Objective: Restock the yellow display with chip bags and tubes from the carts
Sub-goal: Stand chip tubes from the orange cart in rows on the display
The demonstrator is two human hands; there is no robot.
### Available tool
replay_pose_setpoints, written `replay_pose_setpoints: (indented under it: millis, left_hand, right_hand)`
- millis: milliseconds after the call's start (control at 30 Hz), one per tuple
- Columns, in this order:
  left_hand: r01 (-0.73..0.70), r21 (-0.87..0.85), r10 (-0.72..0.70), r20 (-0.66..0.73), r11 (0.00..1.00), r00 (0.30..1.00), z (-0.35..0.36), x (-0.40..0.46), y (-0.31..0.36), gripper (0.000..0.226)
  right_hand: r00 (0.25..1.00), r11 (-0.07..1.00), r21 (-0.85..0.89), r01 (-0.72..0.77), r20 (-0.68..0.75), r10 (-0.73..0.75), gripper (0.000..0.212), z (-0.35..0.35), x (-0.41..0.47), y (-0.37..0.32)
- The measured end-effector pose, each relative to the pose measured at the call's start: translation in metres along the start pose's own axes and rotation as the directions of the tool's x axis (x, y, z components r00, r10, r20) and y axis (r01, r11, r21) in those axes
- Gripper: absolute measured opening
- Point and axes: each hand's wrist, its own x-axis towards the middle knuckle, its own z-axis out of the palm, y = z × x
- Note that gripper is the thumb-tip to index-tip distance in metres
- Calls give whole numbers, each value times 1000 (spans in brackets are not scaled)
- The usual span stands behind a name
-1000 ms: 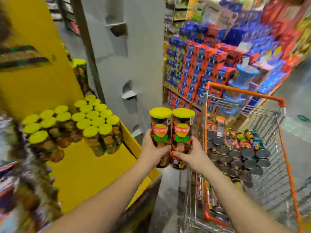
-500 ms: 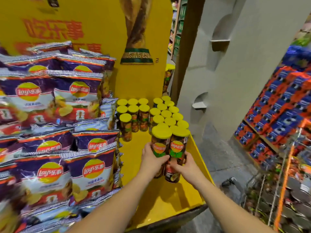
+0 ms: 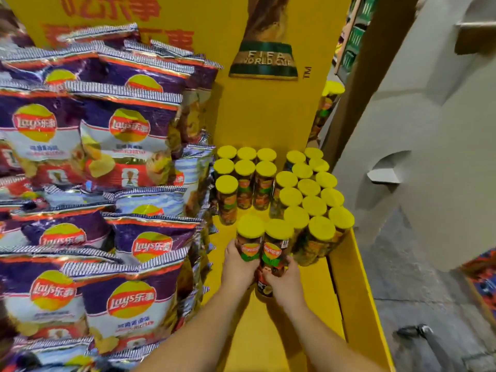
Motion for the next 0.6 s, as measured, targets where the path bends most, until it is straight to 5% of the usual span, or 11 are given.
replay_pose_setpoints:
  millis: [167, 367, 600]
  left_hand:
    - [52, -48, -55, -70, 997, 996, 14, 40, -13, 52]
    - [3, -173, -30, -156, 985, 987, 21, 91, -9, 76]
    - [1, -101, -16, -151, 995, 988, 32, 130, -19, 72]
  right_hand:
    - [1000, 999, 45, 16, -7, -16, 56, 36, 47, 32]
    - [994, 997, -14, 74, -74, -75, 62, 66, 93, 15]
    - [986, 998, -40, 56, -156, -62, 75, 91, 121, 21]
